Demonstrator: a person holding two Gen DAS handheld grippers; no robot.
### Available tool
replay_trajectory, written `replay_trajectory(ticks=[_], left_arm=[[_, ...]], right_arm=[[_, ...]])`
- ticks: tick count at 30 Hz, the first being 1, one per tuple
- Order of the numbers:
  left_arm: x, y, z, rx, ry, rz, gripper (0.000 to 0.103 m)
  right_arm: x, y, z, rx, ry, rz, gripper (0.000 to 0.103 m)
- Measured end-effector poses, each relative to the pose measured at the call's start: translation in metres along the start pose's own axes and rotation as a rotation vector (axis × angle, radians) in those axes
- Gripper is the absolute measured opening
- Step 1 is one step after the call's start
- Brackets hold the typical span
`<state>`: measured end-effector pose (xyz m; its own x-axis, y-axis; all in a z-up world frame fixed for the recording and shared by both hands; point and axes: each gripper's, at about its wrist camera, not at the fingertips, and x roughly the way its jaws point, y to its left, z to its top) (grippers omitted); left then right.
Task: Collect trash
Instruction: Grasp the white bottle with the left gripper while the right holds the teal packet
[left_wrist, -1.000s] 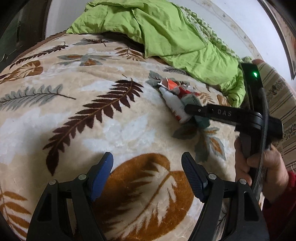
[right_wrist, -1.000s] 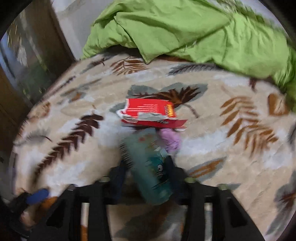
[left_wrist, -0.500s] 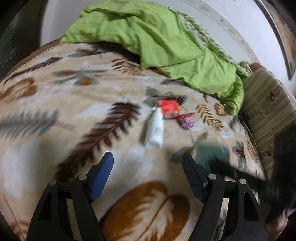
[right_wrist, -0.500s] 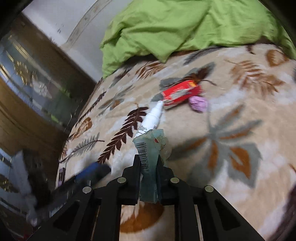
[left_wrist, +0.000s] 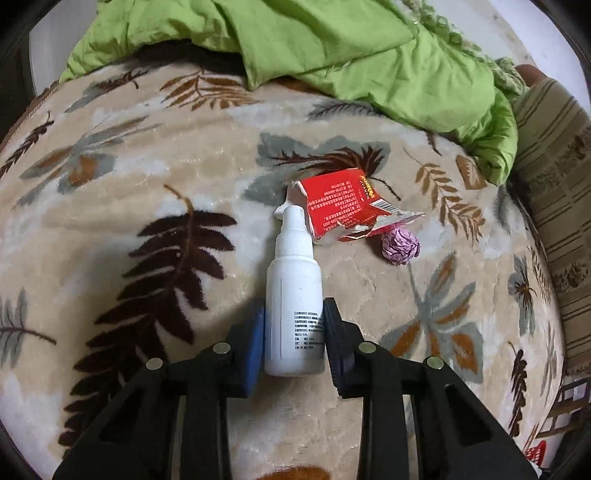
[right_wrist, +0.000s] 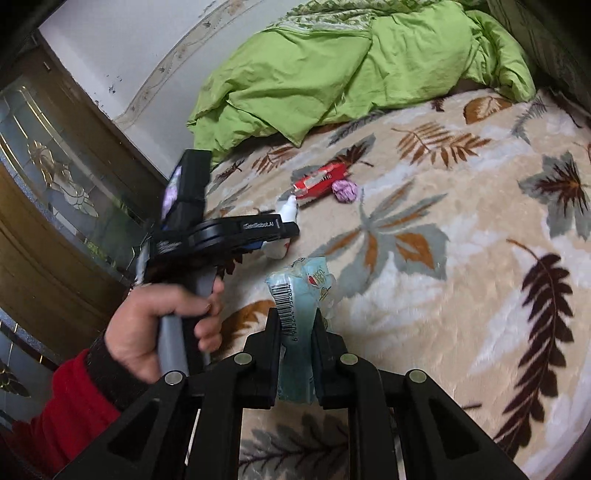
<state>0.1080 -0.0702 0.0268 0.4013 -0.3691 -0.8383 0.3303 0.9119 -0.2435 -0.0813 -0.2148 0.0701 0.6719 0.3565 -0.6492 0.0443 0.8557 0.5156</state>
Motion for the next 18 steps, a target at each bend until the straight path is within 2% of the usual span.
replay_trajectory(ticks=[6, 13, 16, 18], left_arm=[[-0.035, 0.005, -0.04, -0.019, -0.004, -0.065, 0.029], [-0.089, 0.008, -0.127, -0.027, 0.037, -0.14, 0.029], [-0.102, 0.001, -0.157, 0.003, 0.043, -0.108, 0.029], [-0.103, -0.006, -0.163, 0.044, 0.027, -0.068, 0.029]], right_arm=[[-0.007, 0.0, -0.011, -0.002, -0.002, -0.006, 0.015], [-0.018, 0.008, -0.031, -0.02, 0.006, -0.005, 0.015], [-0.024, 0.012, -0.038, -0.032, -0.002, -0.005, 0.015], [-0.025, 0.012, -0.041, -0.032, 0.002, -0.01, 0.015]])
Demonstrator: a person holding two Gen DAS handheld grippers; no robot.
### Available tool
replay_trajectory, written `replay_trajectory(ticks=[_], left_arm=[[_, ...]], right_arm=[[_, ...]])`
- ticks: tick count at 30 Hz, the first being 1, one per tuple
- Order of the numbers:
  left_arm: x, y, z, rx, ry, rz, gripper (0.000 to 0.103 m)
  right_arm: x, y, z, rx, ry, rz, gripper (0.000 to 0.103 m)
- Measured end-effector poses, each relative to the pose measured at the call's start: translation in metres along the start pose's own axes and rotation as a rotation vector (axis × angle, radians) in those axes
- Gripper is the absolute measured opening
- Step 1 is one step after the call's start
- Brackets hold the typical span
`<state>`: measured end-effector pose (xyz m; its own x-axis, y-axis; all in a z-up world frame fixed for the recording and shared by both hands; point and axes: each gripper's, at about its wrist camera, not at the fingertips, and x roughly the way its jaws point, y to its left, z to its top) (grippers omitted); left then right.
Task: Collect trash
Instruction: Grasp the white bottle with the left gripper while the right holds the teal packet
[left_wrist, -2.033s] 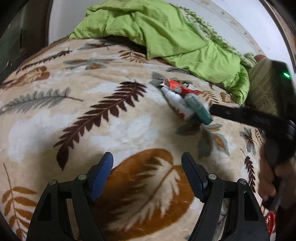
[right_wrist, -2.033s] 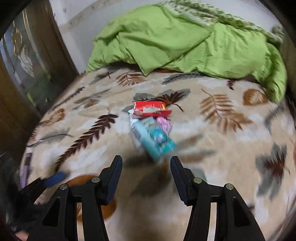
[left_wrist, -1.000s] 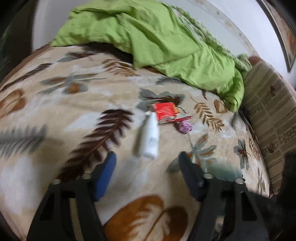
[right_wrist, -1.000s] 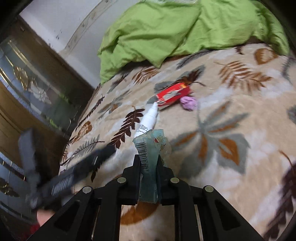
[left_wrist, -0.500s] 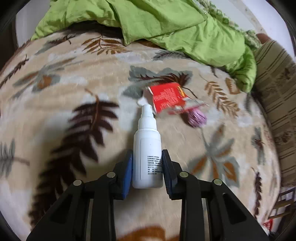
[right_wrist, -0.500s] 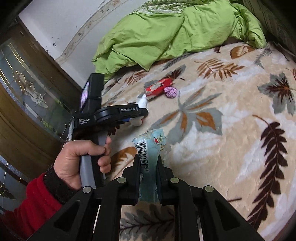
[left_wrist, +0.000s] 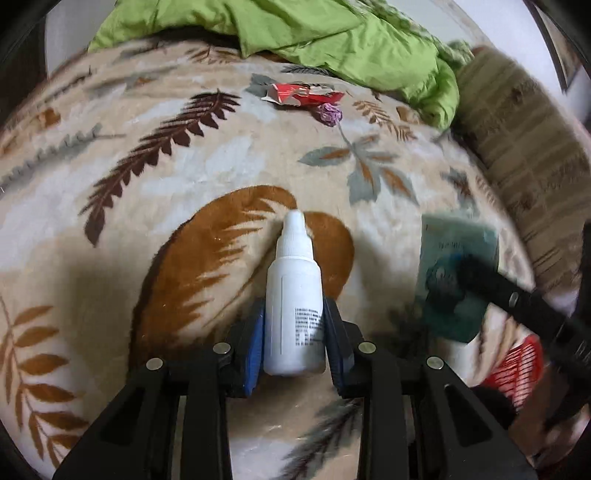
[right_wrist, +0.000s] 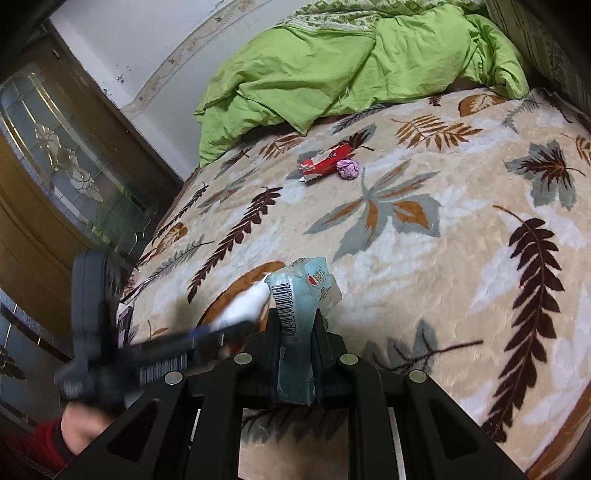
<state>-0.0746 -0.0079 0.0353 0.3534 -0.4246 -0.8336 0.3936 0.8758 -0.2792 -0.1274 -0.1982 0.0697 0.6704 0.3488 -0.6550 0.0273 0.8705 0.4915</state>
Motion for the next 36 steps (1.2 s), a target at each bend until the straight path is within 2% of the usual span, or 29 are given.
replay_trajectory(ticks=[5, 11, 14, 19, 36], left_arm=[[0.01, -0.002, 0.01, 0.008, -0.012, 0.029, 0.029], [0.008, -0.005, -0.001, 0.029, -0.136, 0.045, 0.029], [-0.002, -0.007, -0.004, 0.025, -0.174, 0.038, 0.029], [-0.026, -0.013, -0.009, 0.039, -0.269, 0.067, 0.029], [-0.027, -0.01, -0.011, 0.049, -0.276, 0.062, 0.029]], right_arm=[[-0.001, -0.007, 0.0, 0.042, -0.014, -0.012, 0.015], [-0.009, -0.001, -0.002, 0.005, -0.052, -0.045, 0.015], [-0.01, 0.004, -0.003, -0.029, -0.064, -0.056, 0.015], [-0.007, 0.007, -0.003, -0.041, -0.062, -0.062, 0.015], [-0.004, 0.009, -0.004, -0.052, -0.057, -0.098, 0.015]])
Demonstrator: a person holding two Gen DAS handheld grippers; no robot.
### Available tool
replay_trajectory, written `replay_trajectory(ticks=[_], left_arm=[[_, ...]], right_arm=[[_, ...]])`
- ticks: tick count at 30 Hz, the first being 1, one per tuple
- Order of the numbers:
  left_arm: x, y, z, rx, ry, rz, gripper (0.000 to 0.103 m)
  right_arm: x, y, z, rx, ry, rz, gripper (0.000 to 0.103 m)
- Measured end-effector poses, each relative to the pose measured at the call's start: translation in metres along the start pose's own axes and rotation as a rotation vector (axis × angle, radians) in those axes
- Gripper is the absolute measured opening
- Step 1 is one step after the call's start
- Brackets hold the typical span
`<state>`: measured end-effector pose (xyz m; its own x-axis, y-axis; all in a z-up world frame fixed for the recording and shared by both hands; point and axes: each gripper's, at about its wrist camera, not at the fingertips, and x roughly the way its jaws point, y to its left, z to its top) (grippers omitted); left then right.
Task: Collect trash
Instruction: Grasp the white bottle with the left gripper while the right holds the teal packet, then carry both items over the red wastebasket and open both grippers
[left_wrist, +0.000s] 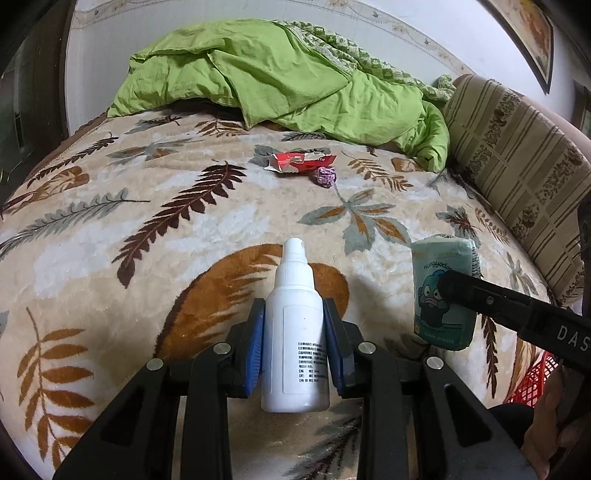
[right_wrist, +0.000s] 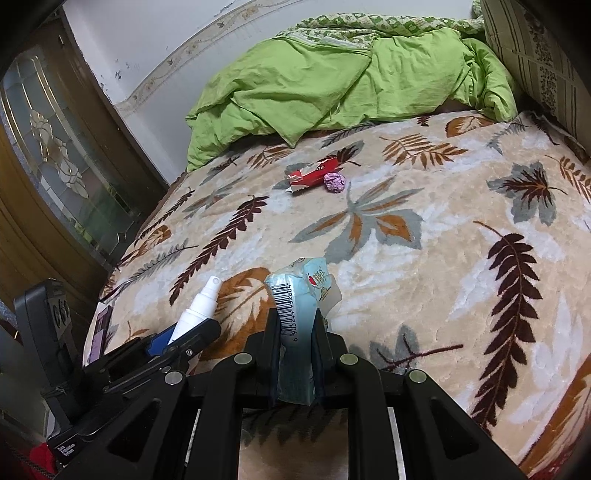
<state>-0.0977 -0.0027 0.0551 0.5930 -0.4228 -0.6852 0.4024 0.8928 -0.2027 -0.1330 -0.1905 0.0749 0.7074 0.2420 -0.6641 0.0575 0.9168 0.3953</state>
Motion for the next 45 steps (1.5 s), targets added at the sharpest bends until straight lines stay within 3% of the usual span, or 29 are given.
replay_trajectory(ticks=[29, 37, 45], left_arm=[[0.006, -0.006, -0.003, 0.01, 0.004, -0.022, 0.029], [0.002, -0.017, -0.002, 0.045, 0.013, -0.084, 0.029], [-0.015, -0.07, -0.001, 0.138, 0.03, -0.212, 0.029]], right_arm=[[0.0, 0.0, 0.0, 0.013, -0.002, 0.0, 0.015], [-0.014, -0.007, -0.002, 0.08, -0.01, 0.021, 0.015], [-0.075, -0.044, -0.013, 0.223, -0.04, 0.042, 0.015]])
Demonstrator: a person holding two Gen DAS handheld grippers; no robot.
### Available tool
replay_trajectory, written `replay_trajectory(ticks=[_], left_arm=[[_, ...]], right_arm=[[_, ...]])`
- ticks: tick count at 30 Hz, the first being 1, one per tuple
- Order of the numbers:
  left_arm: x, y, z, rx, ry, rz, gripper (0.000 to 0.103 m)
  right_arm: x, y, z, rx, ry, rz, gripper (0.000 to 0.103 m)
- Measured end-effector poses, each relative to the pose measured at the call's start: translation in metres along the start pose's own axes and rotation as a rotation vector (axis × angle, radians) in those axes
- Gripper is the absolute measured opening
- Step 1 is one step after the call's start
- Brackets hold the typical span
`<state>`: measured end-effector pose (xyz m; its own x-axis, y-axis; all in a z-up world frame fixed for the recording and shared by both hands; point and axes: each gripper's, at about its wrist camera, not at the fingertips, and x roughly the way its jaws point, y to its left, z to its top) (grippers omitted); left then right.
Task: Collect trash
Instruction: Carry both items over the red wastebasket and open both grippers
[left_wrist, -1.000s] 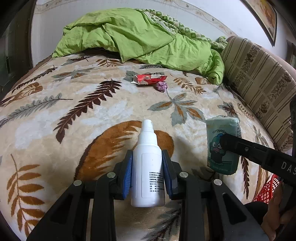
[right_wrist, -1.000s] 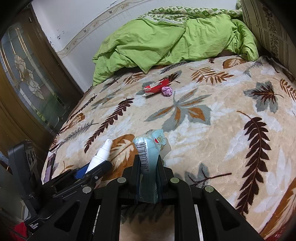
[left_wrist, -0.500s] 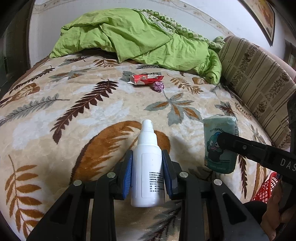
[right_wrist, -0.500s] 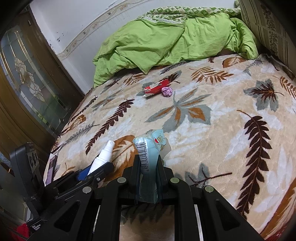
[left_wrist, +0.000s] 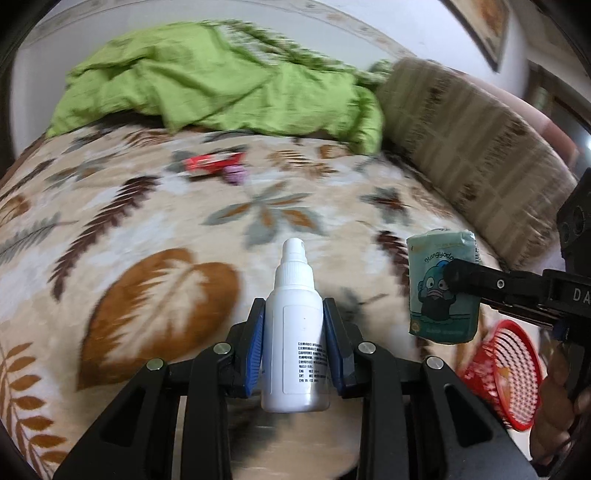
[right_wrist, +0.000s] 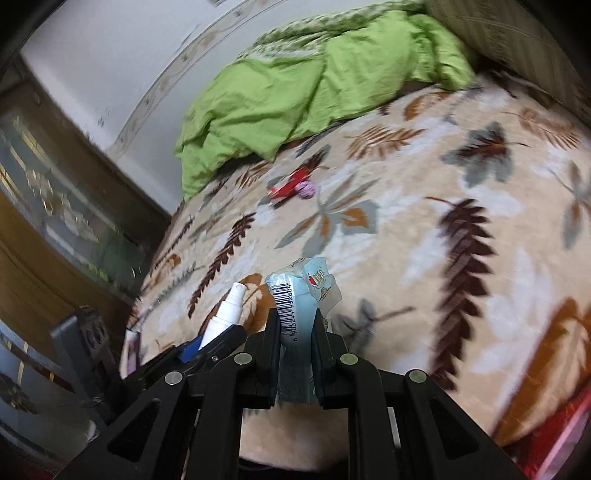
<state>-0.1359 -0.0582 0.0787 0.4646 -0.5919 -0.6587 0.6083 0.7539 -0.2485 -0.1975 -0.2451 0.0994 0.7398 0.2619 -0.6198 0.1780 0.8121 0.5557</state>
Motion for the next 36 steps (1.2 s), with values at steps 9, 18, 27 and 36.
replay_trajectory(ticks=[9, 18, 27, 36], left_arm=[[-0.002, -0.108, 0.014, 0.181, 0.038, -0.222, 0.029], [0.015, -0.223, 0.002, 0.321, 0.183, -0.46, 0.029], [0.037, -0.283, -0.021, 0.379, 0.316, -0.55, 0.029], [0.033, -0.276, -0.015, 0.354, 0.29, -0.526, 0.058]], right_arm=[[-0.114, -0.068, -0.021, 0.17, -0.127, -0.128, 0.015], [-0.221, -0.133, -0.057, 0.362, -0.262, -0.29, 0.015], [-0.255, -0.168, -0.086, 0.472, -0.286, -0.335, 0.016], [-0.258, -0.172, -0.086, 0.462, -0.298, -0.343, 0.044]])
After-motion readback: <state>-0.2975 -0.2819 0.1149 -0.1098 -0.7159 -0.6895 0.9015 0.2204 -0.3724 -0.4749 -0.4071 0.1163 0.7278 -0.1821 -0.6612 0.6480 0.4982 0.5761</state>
